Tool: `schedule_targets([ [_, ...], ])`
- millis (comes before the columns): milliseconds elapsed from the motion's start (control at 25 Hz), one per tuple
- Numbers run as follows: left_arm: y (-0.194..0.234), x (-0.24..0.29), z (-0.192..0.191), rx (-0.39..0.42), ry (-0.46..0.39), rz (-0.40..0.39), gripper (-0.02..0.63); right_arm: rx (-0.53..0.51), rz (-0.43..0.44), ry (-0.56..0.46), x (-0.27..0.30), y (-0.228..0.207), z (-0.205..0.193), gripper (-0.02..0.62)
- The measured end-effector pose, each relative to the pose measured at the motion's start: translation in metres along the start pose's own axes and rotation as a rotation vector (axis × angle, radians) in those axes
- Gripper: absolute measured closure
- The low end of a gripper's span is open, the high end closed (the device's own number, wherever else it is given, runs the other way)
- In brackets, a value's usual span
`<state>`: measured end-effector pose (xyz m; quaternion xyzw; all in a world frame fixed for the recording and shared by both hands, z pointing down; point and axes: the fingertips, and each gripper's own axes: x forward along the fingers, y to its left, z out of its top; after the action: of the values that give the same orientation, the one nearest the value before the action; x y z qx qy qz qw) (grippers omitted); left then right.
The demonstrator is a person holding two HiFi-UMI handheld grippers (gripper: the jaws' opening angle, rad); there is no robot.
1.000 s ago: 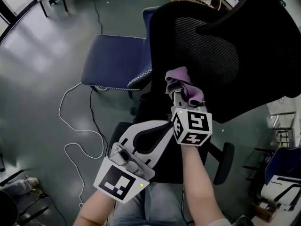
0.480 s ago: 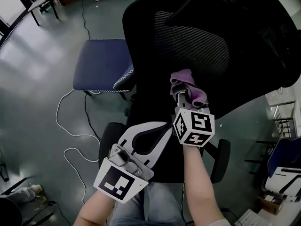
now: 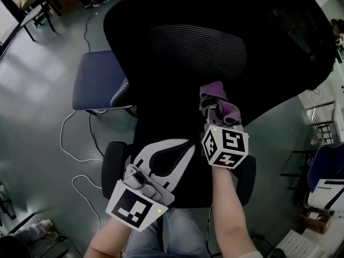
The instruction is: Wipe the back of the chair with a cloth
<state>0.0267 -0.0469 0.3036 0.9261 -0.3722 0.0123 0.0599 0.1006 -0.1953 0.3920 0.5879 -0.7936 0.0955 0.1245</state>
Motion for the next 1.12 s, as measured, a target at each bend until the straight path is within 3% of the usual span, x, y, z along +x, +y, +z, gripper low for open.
schedule_targets([
  [920,-0.067,0.08,-0.003,-0.002,0.015,-0.151,0.595,0.082,-0.218,0.021,-0.055,-0.152,-0.024,0.518],
  [1120,-0.075,0.085,-0.005,-0.002,0.016,-0.165,0.595,0.1,-0.246,0.017,-0.062,-0.167,-0.029,0.518],
])
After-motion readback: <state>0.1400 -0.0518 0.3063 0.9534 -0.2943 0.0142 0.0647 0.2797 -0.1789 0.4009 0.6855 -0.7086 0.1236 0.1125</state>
